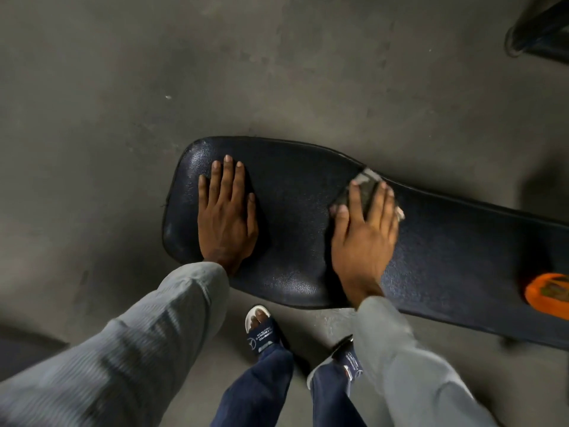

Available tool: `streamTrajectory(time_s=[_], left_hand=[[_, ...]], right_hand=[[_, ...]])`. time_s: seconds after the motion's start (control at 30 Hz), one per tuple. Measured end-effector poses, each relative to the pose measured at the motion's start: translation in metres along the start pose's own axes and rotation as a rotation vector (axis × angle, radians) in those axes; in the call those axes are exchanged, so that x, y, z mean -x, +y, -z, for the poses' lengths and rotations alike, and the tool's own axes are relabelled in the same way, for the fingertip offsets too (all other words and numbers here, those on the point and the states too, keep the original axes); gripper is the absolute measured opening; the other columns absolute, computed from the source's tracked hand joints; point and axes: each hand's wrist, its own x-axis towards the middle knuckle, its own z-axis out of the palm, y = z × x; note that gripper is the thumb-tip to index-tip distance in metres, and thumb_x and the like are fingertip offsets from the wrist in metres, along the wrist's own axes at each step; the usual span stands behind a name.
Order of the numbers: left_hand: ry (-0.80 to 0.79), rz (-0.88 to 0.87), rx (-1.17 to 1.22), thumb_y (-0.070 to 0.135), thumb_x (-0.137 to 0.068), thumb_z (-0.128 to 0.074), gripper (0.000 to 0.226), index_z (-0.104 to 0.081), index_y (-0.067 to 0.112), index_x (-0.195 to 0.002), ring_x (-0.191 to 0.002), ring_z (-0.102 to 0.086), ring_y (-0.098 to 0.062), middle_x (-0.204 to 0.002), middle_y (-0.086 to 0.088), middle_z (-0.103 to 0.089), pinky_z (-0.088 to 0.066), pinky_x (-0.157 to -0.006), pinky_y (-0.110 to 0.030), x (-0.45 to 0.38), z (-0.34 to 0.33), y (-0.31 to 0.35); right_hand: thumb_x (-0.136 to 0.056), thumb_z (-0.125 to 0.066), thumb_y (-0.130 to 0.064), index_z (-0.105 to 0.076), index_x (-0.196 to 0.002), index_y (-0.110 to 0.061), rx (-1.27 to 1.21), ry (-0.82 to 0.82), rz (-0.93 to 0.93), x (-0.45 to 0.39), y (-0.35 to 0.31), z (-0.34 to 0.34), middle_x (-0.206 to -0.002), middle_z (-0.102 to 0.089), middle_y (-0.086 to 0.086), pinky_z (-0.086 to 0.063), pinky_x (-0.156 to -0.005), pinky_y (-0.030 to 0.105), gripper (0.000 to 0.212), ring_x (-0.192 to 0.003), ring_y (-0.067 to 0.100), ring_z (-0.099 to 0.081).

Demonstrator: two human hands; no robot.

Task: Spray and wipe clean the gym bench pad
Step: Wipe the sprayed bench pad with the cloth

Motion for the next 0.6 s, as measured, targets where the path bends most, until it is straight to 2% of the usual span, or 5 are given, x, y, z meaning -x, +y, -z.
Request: streamTrajectory(time_s=[0.1, 0.17, 0.3, 0.4, 0.6], left_hand=[[-0.009, 0.002, 0.009, 0.039, -0.113, -0.029, 0.062, -0.026, 0.013, -0.170, -0.167, -0.012, -0.028, -0.179, -0.010, -0.019, -0.007, -0.136, -0.051, 0.001, 0.000, -0.001], [-0.010, -0.002, 0.006, 0.039, -0.113, -0.029, 0.062, -0.027, 0.012, -0.170, -0.167, -0.012, -0.028, -0.179, -0.011, -0.019, -0.008, -0.136, -0.052, 0.002, -0.001, 0.000], [0.008, -0.017, -0.004, 0.038, -0.113, -0.030, 0.062, -0.028, 0.010, -0.169, -0.167, -0.014, -0.030, -0.178, -0.013, -0.021, -0.010, -0.136, -0.054, 0.001, -0.004, -0.001], [0.010, -0.007, -0.009, 0.041, -0.112, -0.029, 0.064, -0.030, 0.010, -0.168, -0.167, -0.016, -0.031, -0.178, -0.013, -0.023, -0.010, -0.136, -0.053, 0.000, -0.002, -0.003], [-0.043, 0.000, -0.023, 0.051, -0.112, -0.027, 0.071, -0.027, 0.009, -0.169, -0.167, -0.011, -0.031, -0.179, -0.014, -0.018, -0.005, -0.136, -0.053, -0.001, 0.002, 0.003]], right_hand=[[-0.112, -0.037, -0.053, -0.038, -0.167, -0.039, 0.054, -0.058, -0.087, 0.062, 0.003, 0.007, -0.174, -0.037, 0.017, -0.033, -0.124, 0.058, 0.057, -0.159, 0.041, -0.035], [-0.109, -0.044, -0.056, -0.043, -0.165, -0.038, 0.043, -0.125, -0.029, 0.091, -0.017, 0.004, -0.168, -0.043, 0.020, -0.040, -0.116, 0.059, 0.059, -0.151, 0.043, -0.045], [-0.107, -0.047, -0.051, -0.044, -0.166, -0.028, 0.016, -0.092, 0.321, 0.059, -0.047, -0.008, -0.168, -0.042, 0.021, -0.030, -0.121, 0.057, 0.063, -0.152, 0.041, -0.044], [-0.111, -0.039, -0.049, -0.037, -0.169, -0.025, 0.012, -0.085, 0.414, 0.005, -0.038, -0.011, -0.177, -0.030, 0.018, -0.017, -0.135, 0.059, 0.063, -0.164, 0.039, -0.028], [-0.114, -0.031, -0.050, -0.024, -0.174, -0.028, -0.010, -0.040, 0.095, 0.011, 0.033, 0.004, -0.182, -0.018, 0.015, -0.016, -0.137, 0.058, 0.064, -0.170, 0.035, -0.011]])
